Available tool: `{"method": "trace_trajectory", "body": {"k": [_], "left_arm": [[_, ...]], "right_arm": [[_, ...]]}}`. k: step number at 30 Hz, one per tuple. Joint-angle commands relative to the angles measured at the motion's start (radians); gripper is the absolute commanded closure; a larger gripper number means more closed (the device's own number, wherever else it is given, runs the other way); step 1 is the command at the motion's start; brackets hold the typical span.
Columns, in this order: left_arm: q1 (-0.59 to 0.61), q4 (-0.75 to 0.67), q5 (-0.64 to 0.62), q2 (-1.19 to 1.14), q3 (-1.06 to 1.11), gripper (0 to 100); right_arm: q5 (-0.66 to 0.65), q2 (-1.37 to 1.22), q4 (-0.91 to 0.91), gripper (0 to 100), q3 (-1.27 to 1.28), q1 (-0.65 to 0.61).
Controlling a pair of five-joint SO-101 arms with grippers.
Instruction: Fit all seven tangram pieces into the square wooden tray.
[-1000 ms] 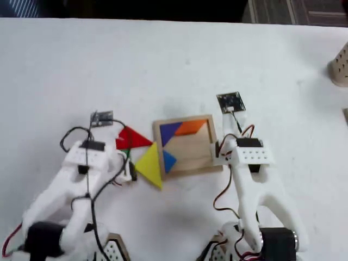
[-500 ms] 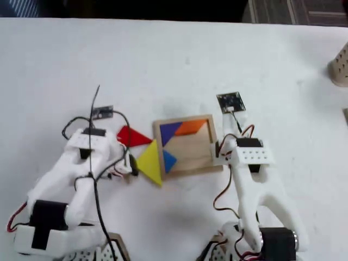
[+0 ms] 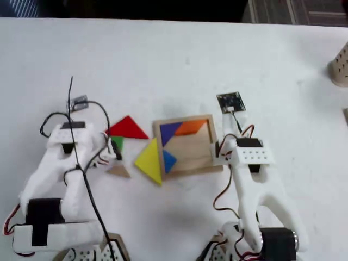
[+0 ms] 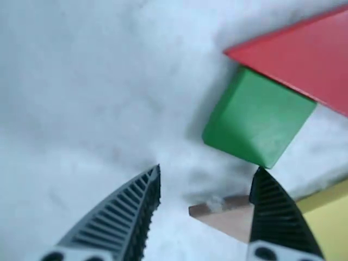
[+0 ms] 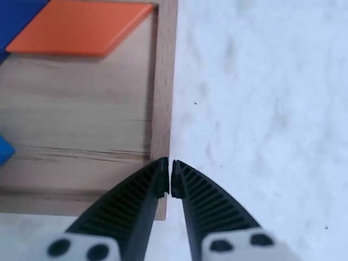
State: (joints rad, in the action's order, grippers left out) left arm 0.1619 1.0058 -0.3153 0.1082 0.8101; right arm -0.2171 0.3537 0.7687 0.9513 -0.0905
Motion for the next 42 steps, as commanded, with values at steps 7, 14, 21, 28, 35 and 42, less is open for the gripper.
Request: {"method": "trace_trajectory", "body": {"k": [7, 14, 21, 28, 35, 42], "left_arm": [[-0.065, 0.014, 0.012, 0.081, -0.002, 73], [-0.226, 0.014, 0.1, 0.383, 0.206, 73], [-0.263, 0.021, 0.106, 0.203, 0.163, 73], [-0.162, 0.043, 0.104, -0.022, 0.015, 73], [-0.117, 0.06, 0.109, -0.03, -0.011, 73], [-0.117, 0.08, 0.112, -0.03, -0.017, 73]], "right_arm": [[-0.011, 0.036, -0.016, 98.1, -0.025, -0.013], [-0.011, 0.036, -0.016, 98.1, -0.025, -0.021], [-0.011, 0.036, -0.016, 98.1, -0.025, -0.021], [-0.011, 0.036, -0.016, 98.1, -0.025, -0.021], [-0.011, 0.036, -0.016, 98.1, -0.025, -0.021], [-0.011, 0.036, -0.016, 98.1, -0.025, -0.021]]}}
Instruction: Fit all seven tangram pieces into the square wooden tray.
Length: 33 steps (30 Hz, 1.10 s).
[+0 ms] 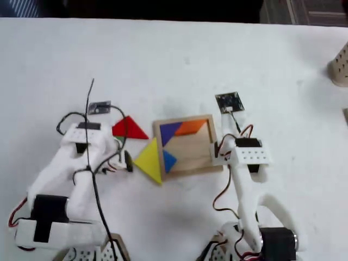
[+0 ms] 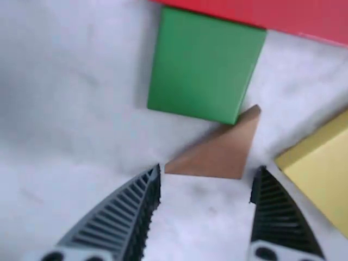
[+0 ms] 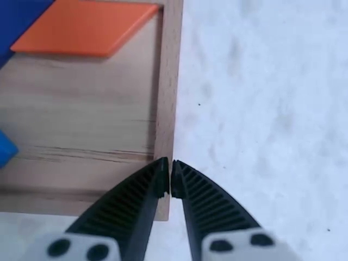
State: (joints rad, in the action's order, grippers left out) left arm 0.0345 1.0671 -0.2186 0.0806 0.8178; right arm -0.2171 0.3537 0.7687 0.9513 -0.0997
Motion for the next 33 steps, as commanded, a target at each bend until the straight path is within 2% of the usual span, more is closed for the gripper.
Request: {"method": "trace_trajectory", "body": {"k": [1, 7, 12, 16, 21, 25, 29, 33], "left_arm": [[0.007, 0.018, 0.015, -0.002, -0.026, 73], [-0.05, 0.011, 0.009, -0.001, -0.035, 73], [-0.002, -0.075, 0.029, -0.001, -0.068, 73], [0.024, -0.083, 0.275, -0.002, -0.101, 73], [0.018, -0.155, 0.391, -0.004, -0.107, 73], [0.016, -0.216, 0.609, -0.002, -0.107, 73], [-0.019, -0.204, 0.813, -0.001, -0.098, 73], [-0.09, -0.12, 0.964, -0.001, -0.087, 73]], "right_arm": [[-0.011, 0.036, -0.016, 98.1, -0.025, -0.012], [-0.011, 0.036, -0.016, 98.1, -0.025, -0.012], [-0.011, 0.036, -0.016, 98.1, -0.025, -0.012], [-0.011, 0.036, -0.016, 98.1, -0.025, -0.01], [-0.011, 0.036, -0.016, 98.1, -0.025, -0.01], [-0.011, 0.036, -0.016, 98.1, -0.025, -0.008], [-0.011, 0.036, -0.016, 98.1, -0.025, -0.005], [-0.011, 0.036, -0.016, 98.1, -0.025, -0.007]]}}
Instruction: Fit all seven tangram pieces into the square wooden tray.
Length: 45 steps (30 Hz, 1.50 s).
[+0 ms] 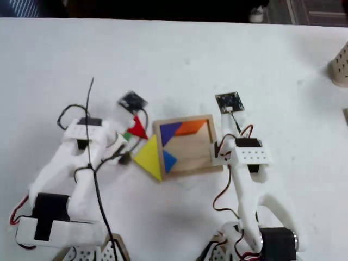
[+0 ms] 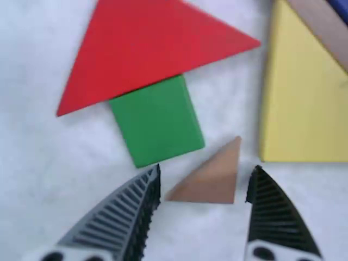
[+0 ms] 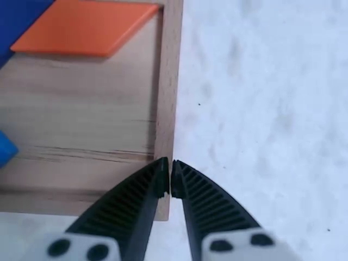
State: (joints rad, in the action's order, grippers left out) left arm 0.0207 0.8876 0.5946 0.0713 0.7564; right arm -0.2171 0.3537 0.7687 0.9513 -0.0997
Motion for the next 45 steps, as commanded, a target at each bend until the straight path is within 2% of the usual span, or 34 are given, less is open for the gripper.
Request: {"method": "trace_trajectory", "body": {"k": [1, 4, 14, 18, 22, 26, 31, 38, 42, 45], "left_arm": [[-0.088, 0.081, 0.192, 0.008, -0.026, 73], [-0.105, 0.106, 0.264, 0.008, -0.026, 73], [-0.101, 0.109, 0.244, -0.001, -0.026, 73], [-0.097, 0.104, 0.057, -0.002, -0.028, 73], [-0.097, 0.112, -0.032, -0.045, -0.046, 73], [-0.091, 0.195, -0.153, -0.125, -0.104, 73], [-0.016, 0.222, -0.333, -0.206, -0.209, 73], [0.031, 0.204, -0.393, -0.156, -0.219, 73], [0.028, 0.104, -0.574, -0.073, -0.155, 73], [0.027, 0.089, -0.695, -0.03, -0.149, 73]], "right_arm": [[-0.011, 0.036, -0.016, 98.1, -0.025, -0.007], [-0.011, 0.036, -0.016, 98.1, -0.025, -0.007], [-0.011, 0.036, -0.016, 98.1, -0.025, -0.005], [-0.011, 0.036, -0.016, 98.1, -0.025, -0.007], [-0.011, 0.036, -0.016, 98.1, -0.025, -0.008], [-0.011, 0.036, -0.016, 98.1, -0.025, -0.008], [-0.011, 0.036, -0.016, 98.1, -0.025, -0.012], [-0.011, 0.036, -0.016, 98.1, -0.025, -0.012], [-0.011, 0.036, -0.016, 98.1, -0.025, -0.012], [-0.011, 0.036, -0.016, 98.1, -0.025, -0.012]]}}
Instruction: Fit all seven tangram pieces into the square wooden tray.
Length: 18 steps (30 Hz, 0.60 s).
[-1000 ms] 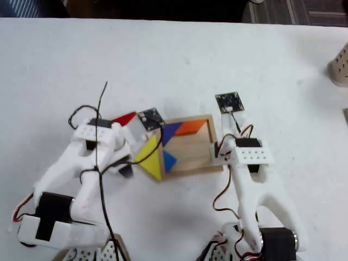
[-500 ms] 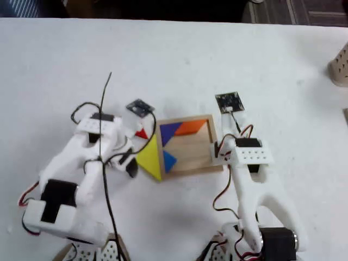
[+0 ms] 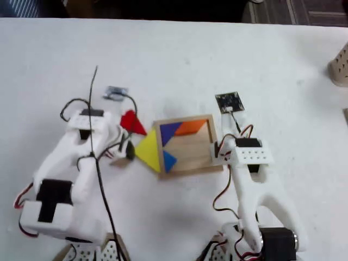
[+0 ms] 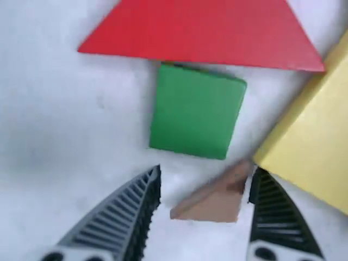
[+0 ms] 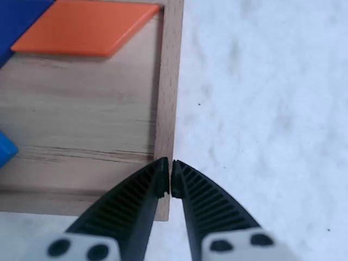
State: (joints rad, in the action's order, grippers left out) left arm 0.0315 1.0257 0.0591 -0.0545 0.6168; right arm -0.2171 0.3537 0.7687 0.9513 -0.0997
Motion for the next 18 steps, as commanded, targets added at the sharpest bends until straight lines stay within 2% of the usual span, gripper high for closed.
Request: {"method": "trace_trajectory", "body": {"k": [1, 5, 18], "left_arm": [[0.015, -0.049, -0.18, 0.101, -0.011, 73], [0.016, -0.074, -0.169, 0.101, -0.012, 73], [0.031, -0.144, 0.103, 0.099, -0.038, 73]], "right_arm": [[-0.011, 0.036, -0.016, 98.1, -0.025, -0.012], [-0.011, 0.036, -0.016, 98.1, -0.025, -0.012], [-0.011, 0.036, -0.016, 98.1, -0.025, -0.012]]}}
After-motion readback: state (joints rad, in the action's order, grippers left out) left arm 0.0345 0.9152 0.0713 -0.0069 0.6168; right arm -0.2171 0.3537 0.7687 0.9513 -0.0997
